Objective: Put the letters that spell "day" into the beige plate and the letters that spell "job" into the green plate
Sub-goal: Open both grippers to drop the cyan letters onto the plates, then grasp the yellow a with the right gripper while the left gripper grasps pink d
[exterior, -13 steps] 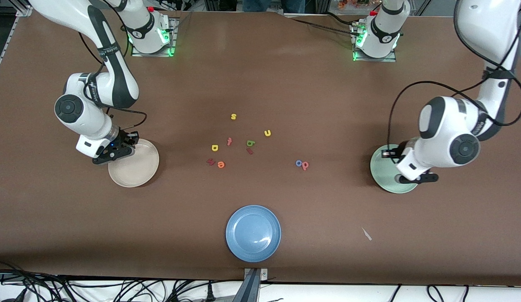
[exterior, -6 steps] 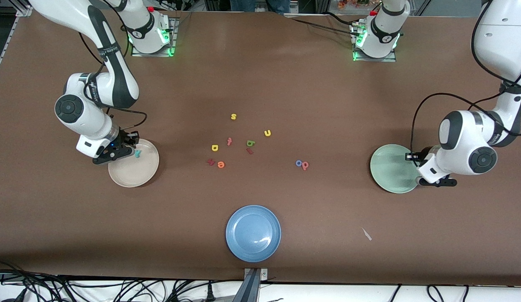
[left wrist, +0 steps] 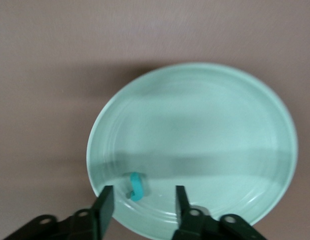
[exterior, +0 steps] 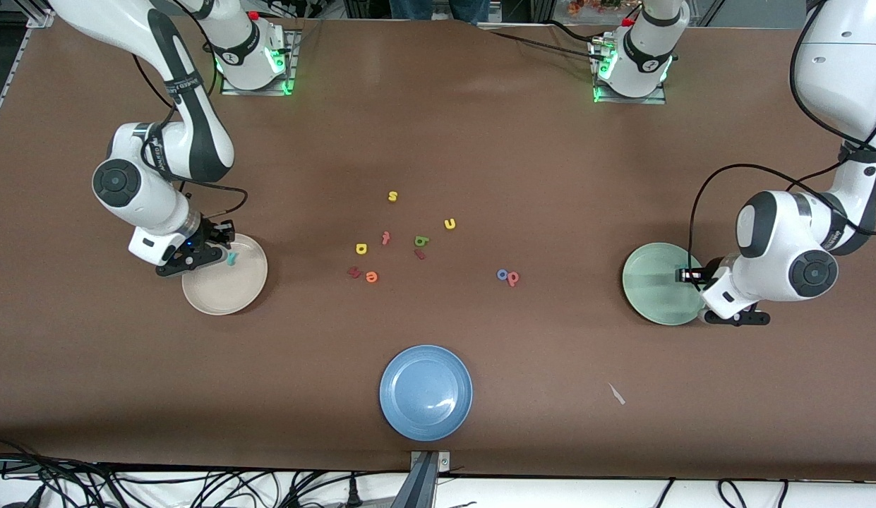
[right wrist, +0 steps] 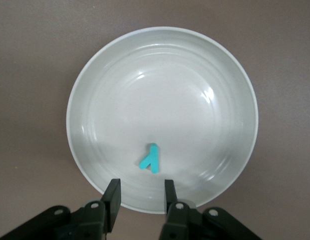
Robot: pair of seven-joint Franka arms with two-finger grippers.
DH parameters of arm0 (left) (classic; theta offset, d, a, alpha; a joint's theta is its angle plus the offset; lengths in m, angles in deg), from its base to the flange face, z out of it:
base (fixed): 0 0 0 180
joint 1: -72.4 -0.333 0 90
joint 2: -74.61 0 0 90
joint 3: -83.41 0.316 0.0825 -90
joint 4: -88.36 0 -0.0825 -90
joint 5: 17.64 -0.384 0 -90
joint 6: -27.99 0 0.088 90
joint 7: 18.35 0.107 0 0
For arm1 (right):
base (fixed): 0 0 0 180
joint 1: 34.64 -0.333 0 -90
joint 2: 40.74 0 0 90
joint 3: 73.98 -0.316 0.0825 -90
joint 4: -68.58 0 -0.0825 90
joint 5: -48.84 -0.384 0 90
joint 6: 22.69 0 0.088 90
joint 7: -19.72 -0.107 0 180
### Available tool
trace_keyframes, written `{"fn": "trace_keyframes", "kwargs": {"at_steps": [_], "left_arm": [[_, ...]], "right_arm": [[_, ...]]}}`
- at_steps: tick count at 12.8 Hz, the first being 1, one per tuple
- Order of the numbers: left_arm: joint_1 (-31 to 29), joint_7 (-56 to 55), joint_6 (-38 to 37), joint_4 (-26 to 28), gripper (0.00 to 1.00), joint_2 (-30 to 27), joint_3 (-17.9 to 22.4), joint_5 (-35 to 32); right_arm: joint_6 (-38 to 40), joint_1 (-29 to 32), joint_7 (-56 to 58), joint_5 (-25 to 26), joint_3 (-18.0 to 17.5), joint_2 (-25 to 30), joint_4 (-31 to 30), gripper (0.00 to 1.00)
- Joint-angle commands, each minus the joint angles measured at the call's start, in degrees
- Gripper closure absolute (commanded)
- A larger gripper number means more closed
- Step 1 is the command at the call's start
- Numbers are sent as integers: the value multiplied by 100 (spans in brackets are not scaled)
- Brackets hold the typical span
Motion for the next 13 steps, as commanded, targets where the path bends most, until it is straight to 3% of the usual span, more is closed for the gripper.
{"fn": "trace_keyframes", "kwargs": {"at_steps": [1, 3, 6, 9, 13], "left_arm": [[183, -1006, -317, -22, 0, -319, -359, -48], [183, -1877, -704, -4, 0, -355, -1027, -48], [271, -3431, -382, -13, 3, -241, -1705, 406], [727, -4908, 628, -13, 4, 39, -1698, 612], [1035, -5852, 1560, -39, 5, 584, -1619, 602]], "right_arm": [[60, -107, -751, -68, -368, -13, 111, 58], [51, -142, -1498, -68, -763, -22, 164, 58], [60, -421, -2694, -50, -1160, -153, 444, 58], [60, -809, -3302, -41, -1161, -460, 822, 58], [-10, -1187, -3988, -41, -1161, -961, 1288, 54]]}}
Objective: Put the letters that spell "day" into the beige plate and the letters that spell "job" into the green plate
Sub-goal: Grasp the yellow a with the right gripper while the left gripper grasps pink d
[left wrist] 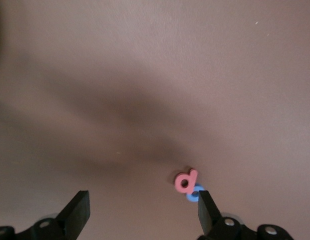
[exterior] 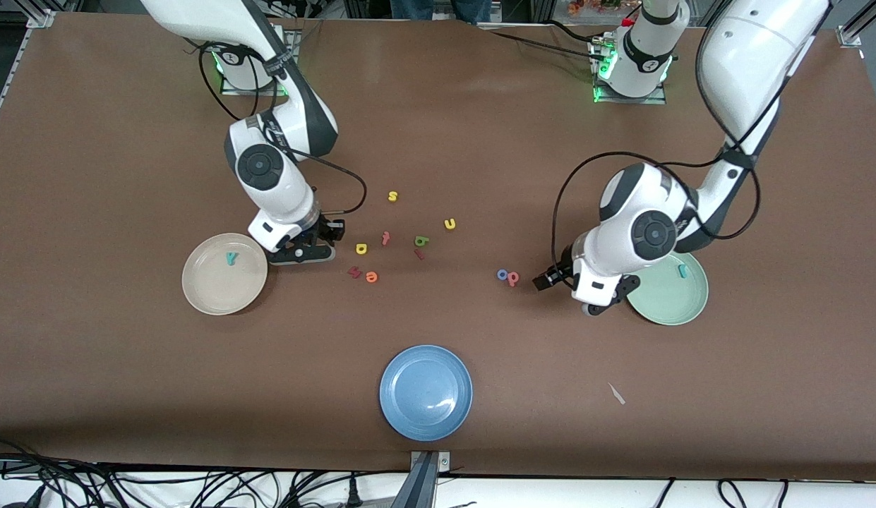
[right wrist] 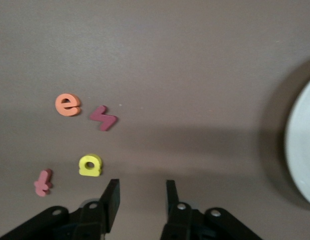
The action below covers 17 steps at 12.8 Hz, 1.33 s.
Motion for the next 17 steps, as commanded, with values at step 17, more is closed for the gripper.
{"fn": "trace_keyframes", "kwargs": {"at_steps": [17], "left_arm": [[1260, -914, 743, -501, 40, 926, 728, 109]], "right_arm": [[-928, -639, -933, 1, 35, -958, 275, 48]]}}
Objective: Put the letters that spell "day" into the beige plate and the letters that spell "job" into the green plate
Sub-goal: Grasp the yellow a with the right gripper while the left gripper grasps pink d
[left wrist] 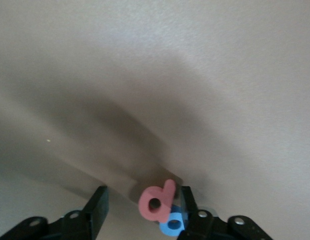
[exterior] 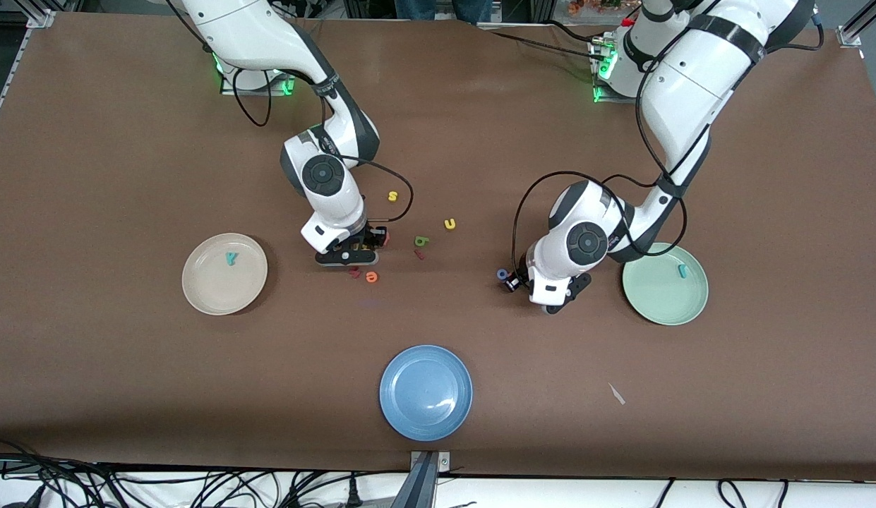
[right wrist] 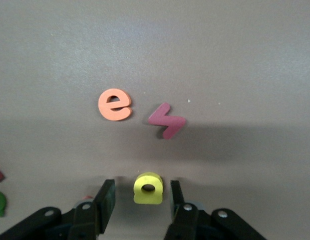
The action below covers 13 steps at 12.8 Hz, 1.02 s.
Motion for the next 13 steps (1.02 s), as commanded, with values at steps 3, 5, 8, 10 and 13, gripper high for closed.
{"fn": "trace_keyframes", "kwargs": {"at_steps": [3, 5, 8, 10, 13], "left_arm": [[140, -203, 15, -225, 40, 163, 43, 69], [158, -203, 15, -225, 48, 189, 43, 61], [157, -194, 15, -225, 66, 180, 52, 52], [157, -194, -2, -225, 77, 180, 52, 52], [70, -142, -73, -225, 91, 110, 60, 34]], "right_arm": [[-236, -43, -50, 1, 31, -27, -128, 48], [-306, -43, -50, 1, 31, -36, -181, 55], [-297, -17, 29, 1, 39, -36, -198, 81], [-271, -17, 47, 1, 48, -19, -190, 84], [96, 1, 353, 1, 197, 209, -164, 84]]}}
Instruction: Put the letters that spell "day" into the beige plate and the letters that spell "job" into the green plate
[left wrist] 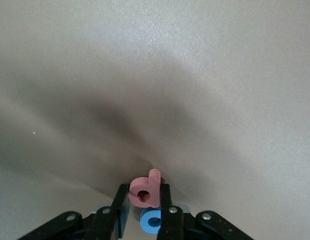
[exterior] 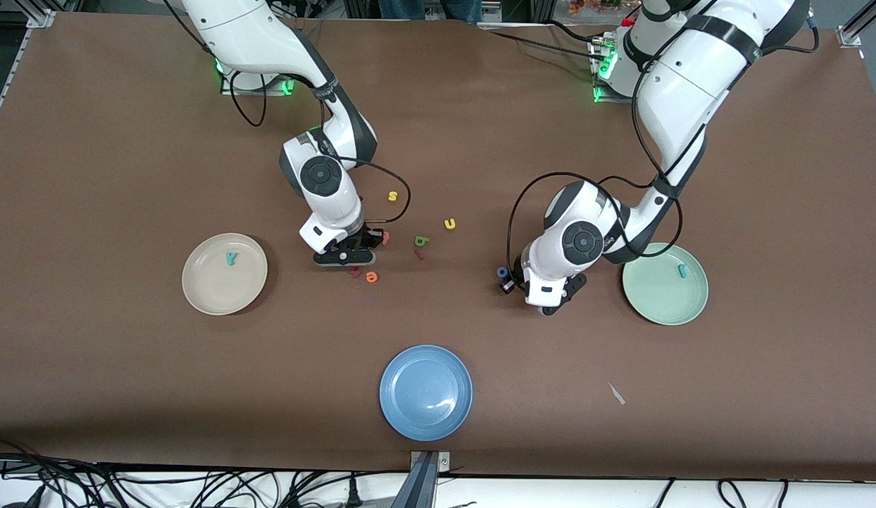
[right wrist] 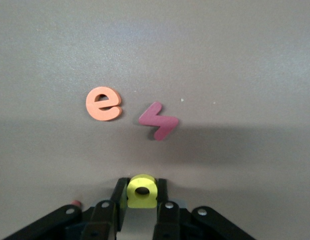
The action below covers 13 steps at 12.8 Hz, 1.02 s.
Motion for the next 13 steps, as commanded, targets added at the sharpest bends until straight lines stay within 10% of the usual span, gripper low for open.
{"fn": "trace_keyframes", "kwargs": {"at_steps": [1, 9, 13], "left_arm": [[-13, 18, -106, -97, 91, 21, 54, 32], [-1206, 2764, -3003, -106, 93, -1331, -25, 6], [-2094, 4154, -3270, -45, 93, -1403, 19, -466]], "right_arm": [[484, -2, 413, -6, 206, 360, -46, 84], [1462, -2, 2774, -32, 1453, 1011, -273, 83], [1418, 24, 4199, -76, 2235, 1197, -573, 82]]}}
